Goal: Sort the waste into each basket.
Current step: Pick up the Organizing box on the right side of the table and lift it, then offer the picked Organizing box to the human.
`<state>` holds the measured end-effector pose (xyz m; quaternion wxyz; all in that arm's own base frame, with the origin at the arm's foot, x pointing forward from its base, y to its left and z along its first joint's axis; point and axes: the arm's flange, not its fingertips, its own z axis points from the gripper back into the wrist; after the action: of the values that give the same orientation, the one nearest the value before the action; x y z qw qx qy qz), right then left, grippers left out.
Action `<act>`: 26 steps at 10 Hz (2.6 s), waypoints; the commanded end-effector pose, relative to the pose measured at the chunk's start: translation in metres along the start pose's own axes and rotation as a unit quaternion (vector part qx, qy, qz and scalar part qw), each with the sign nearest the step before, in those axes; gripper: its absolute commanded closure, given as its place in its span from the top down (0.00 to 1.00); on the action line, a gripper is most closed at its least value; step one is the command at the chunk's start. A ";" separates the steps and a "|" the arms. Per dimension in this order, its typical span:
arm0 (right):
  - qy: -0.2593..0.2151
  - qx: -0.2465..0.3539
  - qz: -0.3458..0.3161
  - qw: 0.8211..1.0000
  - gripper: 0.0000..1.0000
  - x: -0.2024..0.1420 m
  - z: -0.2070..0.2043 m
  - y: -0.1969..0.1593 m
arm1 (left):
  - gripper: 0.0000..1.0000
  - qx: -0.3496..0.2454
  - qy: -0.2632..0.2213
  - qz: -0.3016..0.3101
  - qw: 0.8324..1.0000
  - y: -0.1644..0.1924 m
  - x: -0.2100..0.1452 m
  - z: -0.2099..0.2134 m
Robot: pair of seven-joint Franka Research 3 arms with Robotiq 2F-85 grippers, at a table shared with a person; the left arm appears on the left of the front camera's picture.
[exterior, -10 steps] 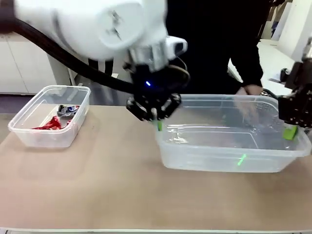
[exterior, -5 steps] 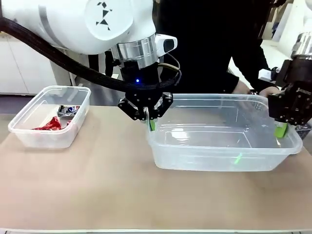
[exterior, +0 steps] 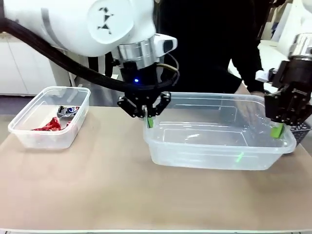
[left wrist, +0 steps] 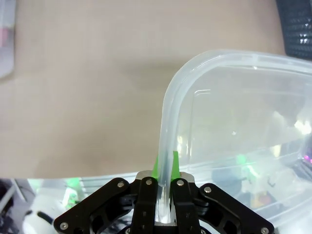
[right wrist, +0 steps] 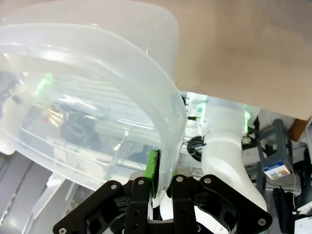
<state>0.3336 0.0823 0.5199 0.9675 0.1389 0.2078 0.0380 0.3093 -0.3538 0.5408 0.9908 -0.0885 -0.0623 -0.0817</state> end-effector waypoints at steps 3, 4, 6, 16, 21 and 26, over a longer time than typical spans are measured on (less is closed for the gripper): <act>-0.016 0.041 0.016 0.999 0.07 0.012 0.000 0.051 | 0.04 -0.030 -0.013 -0.130 0.991 0.077 0.024 0.021; -0.028 0.024 0.014 0.999 0.07 0.019 0.002 0.064 | 0.04 -0.026 0.008 -0.127 0.992 0.091 0.022 0.018; -0.024 -0.014 0.036 0.999 0.07 0.035 -0.001 0.095 | 0.04 -0.031 0.049 -0.116 0.991 0.122 0.004 0.008; 0.037 -0.012 0.051 0.998 0.07 0.061 -0.039 0.123 | 0.04 -0.053 0.075 -0.028 0.995 0.153 -0.008 -0.010; 0.037 -0.012 0.051 0.998 0.07 0.061 -0.039 0.123 | 0.04 -0.053 0.075 -0.028 0.995 0.153 -0.008 -0.010; 0.037 -0.012 0.051 0.998 0.07 0.061 -0.039 0.123 | 0.04 -0.053 0.075 -0.028 0.995 0.153 -0.008 -0.010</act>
<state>0.3721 0.2196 0.4943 0.9561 0.1374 0.2408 0.0952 0.3297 -0.2071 0.5020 0.9854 -0.1314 0.0128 -0.1076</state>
